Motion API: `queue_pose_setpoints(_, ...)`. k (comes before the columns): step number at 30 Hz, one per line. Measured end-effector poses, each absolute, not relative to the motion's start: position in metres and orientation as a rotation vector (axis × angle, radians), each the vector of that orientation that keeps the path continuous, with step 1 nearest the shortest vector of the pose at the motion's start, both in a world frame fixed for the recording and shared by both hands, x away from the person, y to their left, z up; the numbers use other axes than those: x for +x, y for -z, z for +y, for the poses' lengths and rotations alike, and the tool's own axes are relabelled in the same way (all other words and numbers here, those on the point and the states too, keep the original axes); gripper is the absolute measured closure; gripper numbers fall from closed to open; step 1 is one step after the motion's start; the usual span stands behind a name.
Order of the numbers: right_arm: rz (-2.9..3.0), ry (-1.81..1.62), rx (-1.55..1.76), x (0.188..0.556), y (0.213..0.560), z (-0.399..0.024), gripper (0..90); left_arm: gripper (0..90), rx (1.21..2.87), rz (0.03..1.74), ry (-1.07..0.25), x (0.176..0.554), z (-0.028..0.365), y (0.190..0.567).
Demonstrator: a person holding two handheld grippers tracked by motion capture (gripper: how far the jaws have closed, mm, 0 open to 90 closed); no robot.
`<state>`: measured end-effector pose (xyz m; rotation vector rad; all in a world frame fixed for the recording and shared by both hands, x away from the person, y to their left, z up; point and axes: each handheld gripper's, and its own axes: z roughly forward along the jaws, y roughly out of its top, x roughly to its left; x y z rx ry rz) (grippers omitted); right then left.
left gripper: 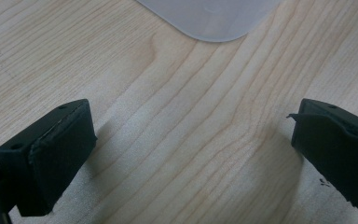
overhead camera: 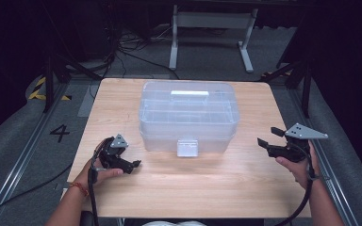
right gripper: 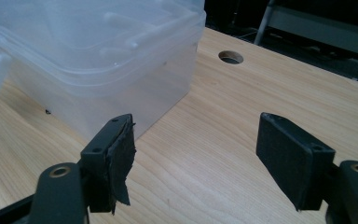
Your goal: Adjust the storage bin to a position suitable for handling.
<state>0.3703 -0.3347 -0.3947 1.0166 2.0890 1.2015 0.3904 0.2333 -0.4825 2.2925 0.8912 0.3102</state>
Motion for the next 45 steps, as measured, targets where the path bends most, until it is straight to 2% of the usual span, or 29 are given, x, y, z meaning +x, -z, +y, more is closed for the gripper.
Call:
queue_pose_setpoints(24,2.063,-1.264,0.897,0.386,0.354,-0.303,30.4,0.1,2.293,0.891,-0.309,0.391,0.233,0.482)
queue_pose_setpoints(45,2.12,-1.247,0.739,0.415,0.313,-0.244,31.2,0.1,2.285,0.908,-0.313,0.389,0.233,0.483)
